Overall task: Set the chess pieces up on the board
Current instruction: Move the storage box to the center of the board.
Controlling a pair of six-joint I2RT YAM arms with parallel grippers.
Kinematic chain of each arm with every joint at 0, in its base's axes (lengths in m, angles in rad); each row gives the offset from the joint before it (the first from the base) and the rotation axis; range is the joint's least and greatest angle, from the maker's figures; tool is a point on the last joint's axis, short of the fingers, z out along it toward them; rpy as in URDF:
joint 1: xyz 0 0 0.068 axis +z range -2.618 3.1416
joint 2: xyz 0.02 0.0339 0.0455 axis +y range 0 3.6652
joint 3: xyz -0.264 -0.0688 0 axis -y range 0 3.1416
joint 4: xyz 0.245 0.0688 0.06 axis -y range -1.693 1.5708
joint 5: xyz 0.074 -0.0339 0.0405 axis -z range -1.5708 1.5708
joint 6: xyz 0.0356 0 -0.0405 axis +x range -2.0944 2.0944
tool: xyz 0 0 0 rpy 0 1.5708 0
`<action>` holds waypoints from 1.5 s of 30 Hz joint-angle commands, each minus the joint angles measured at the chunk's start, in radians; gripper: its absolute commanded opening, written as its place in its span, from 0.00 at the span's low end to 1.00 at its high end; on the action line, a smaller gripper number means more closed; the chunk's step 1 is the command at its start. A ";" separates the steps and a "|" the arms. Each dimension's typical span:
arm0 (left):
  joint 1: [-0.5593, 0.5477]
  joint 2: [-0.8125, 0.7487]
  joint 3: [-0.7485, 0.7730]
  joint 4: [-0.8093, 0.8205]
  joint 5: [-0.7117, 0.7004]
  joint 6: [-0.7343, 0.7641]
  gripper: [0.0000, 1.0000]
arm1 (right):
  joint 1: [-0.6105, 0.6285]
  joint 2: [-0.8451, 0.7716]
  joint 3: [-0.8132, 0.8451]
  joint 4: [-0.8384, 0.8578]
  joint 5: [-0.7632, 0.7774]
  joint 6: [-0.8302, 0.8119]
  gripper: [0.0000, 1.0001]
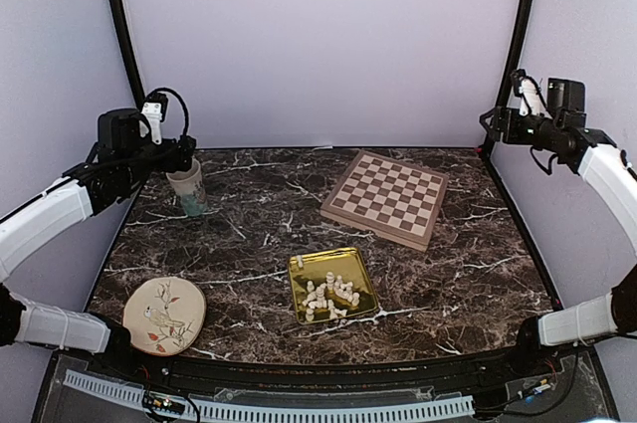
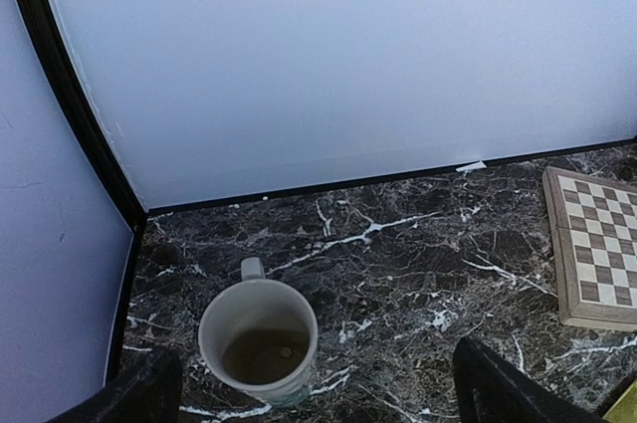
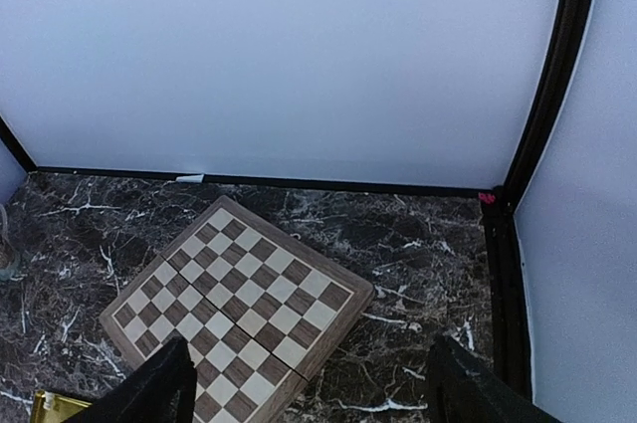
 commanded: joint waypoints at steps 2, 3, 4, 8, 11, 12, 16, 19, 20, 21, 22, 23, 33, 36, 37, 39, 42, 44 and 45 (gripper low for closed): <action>0.035 -0.085 -0.005 0.042 0.198 -0.036 0.98 | -0.025 -0.040 -0.065 0.051 0.006 -0.006 0.88; 0.029 -0.089 0.005 0.030 0.218 -0.040 0.98 | -0.028 -0.042 -0.075 0.038 -0.012 -0.024 0.91; 0.021 -0.093 0.020 0.013 0.235 -0.041 0.98 | -0.029 -0.043 -0.085 0.024 -0.036 -0.048 0.93; -0.042 -0.098 0.067 -0.028 0.269 -0.027 0.99 | -0.025 -0.042 -0.112 -0.033 -0.111 -0.111 0.97; -0.133 -0.079 0.102 -0.045 0.241 0.006 0.99 | -0.020 -0.049 -0.136 -0.048 -0.149 -0.142 0.99; -0.166 -0.069 0.112 -0.048 0.213 0.014 0.99 | -0.018 -0.058 -0.148 -0.041 -0.157 -0.144 0.99; -0.339 -0.028 0.130 -0.013 0.059 0.088 0.99 | -0.005 -0.100 -0.166 -0.058 -0.254 -0.200 1.00; -0.392 0.040 0.128 0.090 -0.017 0.184 0.99 | 0.017 -0.129 -0.180 -0.039 -0.182 -0.213 1.00; -0.405 0.076 0.123 0.149 -0.089 0.198 0.99 | 0.020 -0.125 -0.179 -0.039 -0.159 -0.219 1.00; -0.415 0.117 0.133 0.182 -0.154 0.198 0.99 | 0.023 -0.120 -0.174 -0.047 -0.157 -0.244 1.00; -0.419 0.154 0.159 0.178 -0.152 0.209 0.97 | 0.026 -0.117 -0.169 -0.062 -0.184 -0.286 1.00; -0.422 0.187 0.182 0.170 -0.118 0.215 0.92 | 0.028 -0.117 -0.167 -0.069 -0.204 -0.321 1.00; -0.431 0.282 0.245 -0.104 0.103 -0.150 0.60 | 0.108 -0.060 -0.294 -0.251 -0.428 -0.720 0.66; -0.430 0.276 0.208 -0.257 0.160 -0.282 0.61 | 0.239 -0.073 -0.378 -0.252 -0.332 -0.799 0.63; -0.430 0.273 0.185 -0.290 0.187 -0.326 0.66 | 0.284 -0.076 -0.406 -0.243 -0.297 -0.819 0.63; -0.432 0.272 0.145 -0.339 0.234 -0.396 0.68 | 0.379 -0.075 -0.458 -0.208 -0.233 -0.855 0.63; -0.431 0.269 0.065 -0.328 0.332 -0.493 0.69 | 0.508 -0.026 -0.496 -0.154 -0.129 -0.892 0.63; -0.435 0.270 0.003 -0.274 0.365 -0.565 0.70 | 0.575 0.025 -0.499 -0.130 -0.087 -0.912 0.61; -0.441 0.272 -0.028 -0.235 0.377 -0.606 0.70 | 0.600 0.046 -0.497 -0.116 -0.071 -0.912 0.60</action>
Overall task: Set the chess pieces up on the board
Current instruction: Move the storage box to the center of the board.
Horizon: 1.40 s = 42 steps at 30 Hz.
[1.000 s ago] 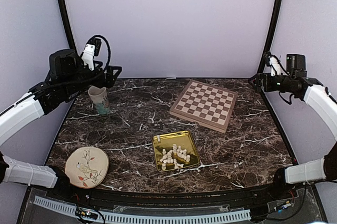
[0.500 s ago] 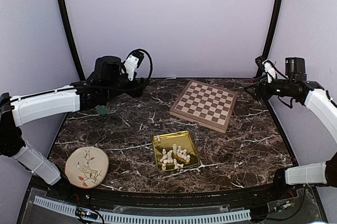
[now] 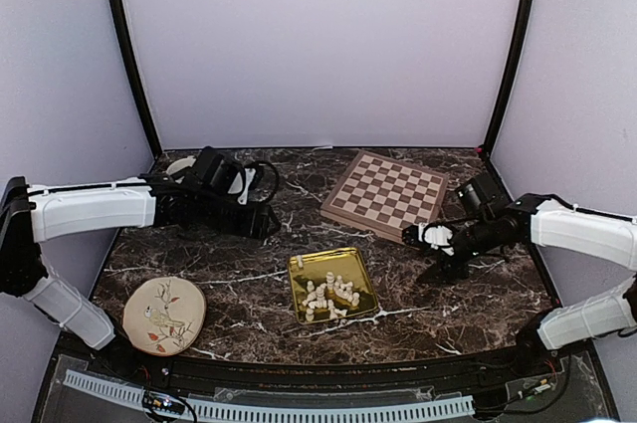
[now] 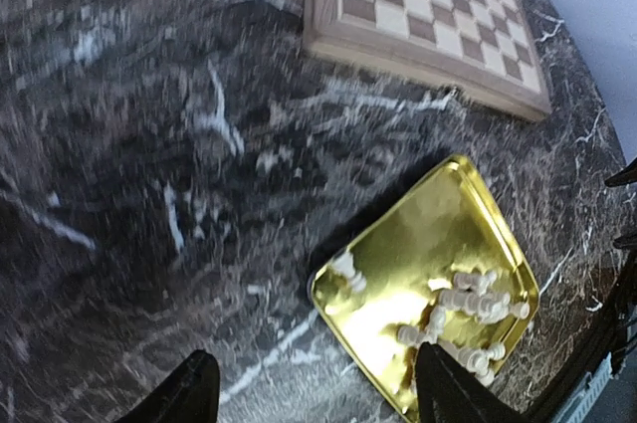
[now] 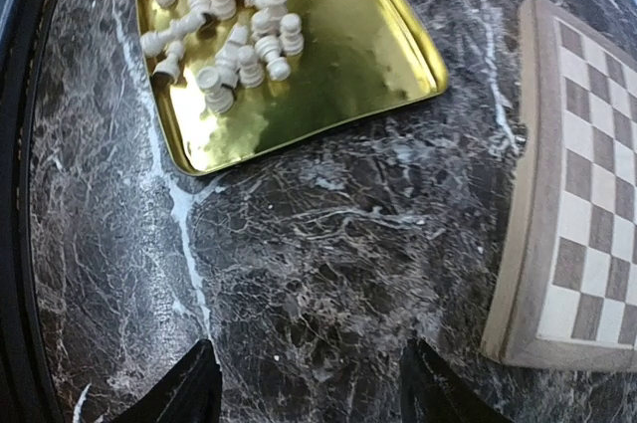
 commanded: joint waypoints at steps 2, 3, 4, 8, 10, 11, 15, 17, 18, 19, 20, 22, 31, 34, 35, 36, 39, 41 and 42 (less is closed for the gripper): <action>-0.028 -0.012 -0.143 0.069 0.132 -0.275 0.67 | 0.132 0.098 -0.003 0.116 0.138 -0.066 0.60; -0.038 0.003 -0.146 0.081 0.128 -0.296 0.65 | 0.148 0.108 0.004 0.129 0.134 -0.055 0.61; -0.051 0.023 -0.140 0.082 0.118 -0.308 0.62 | 0.160 0.115 0.007 0.141 0.128 -0.040 0.61; -0.132 0.130 -0.071 0.023 0.050 -0.359 0.57 | 0.171 0.123 0.001 0.204 0.110 0.029 0.61; -0.164 0.175 -0.036 -0.001 0.032 -0.387 0.56 | 0.171 0.114 -0.012 0.220 0.123 0.038 0.61; -0.177 0.196 -0.023 -0.014 0.023 -0.402 0.54 | 0.171 0.108 -0.018 0.227 0.141 0.040 0.61; -0.215 0.272 0.041 -0.084 -0.003 -0.467 0.45 | 0.169 0.080 -0.043 0.235 0.160 0.054 0.62; -0.225 0.299 0.071 -0.134 -0.021 -0.496 0.41 | 0.169 0.069 -0.052 0.231 0.147 0.056 0.62; -0.231 0.306 0.080 -0.150 -0.030 -0.506 0.40 | 0.169 0.064 -0.056 0.231 0.143 0.056 0.62; -0.235 0.311 0.086 -0.161 -0.039 -0.516 0.39 | 0.169 0.063 -0.058 0.231 0.146 0.056 0.62; -0.238 0.313 0.086 -0.166 -0.045 -0.527 0.38 | 0.169 0.063 -0.059 0.233 0.148 0.058 0.62; -0.241 0.319 0.088 -0.177 -0.055 -0.544 0.36 | 0.169 0.066 -0.057 0.238 0.149 0.059 0.62; -0.241 0.367 0.105 -0.172 -0.071 -0.567 0.28 | 0.169 0.076 -0.057 0.234 0.145 0.059 0.61; -0.237 0.402 0.148 -0.197 -0.092 -0.555 0.25 | 0.169 0.077 -0.054 0.223 0.134 0.057 0.61; -0.235 0.410 0.158 -0.206 -0.099 -0.551 0.22 | 0.169 0.078 -0.054 0.220 0.131 0.056 0.60; -0.231 0.415 0.164 -0.209 -0.102 -0.548 0.20 | 0.169 0.078 -0.054 0.221 0.128 0.056 0.60; -0.218 0.423 0.167 -0.215 -0.107 -0.546 0.08 | 0.169 0.079 -0.051 0.219 0.127 0.058 0.60; -0.203 0.428 0.165 -0.227 -0.107 -0.546 0.03 | 0.169 0.081 -0.049 0.219 0.125 0.059 0.59; -0.197 0.428 0.164 -0.232 -0.108 -0.546 0.01 | 0.169 0.082 -0.048 0.219 0.124 0.060 0.59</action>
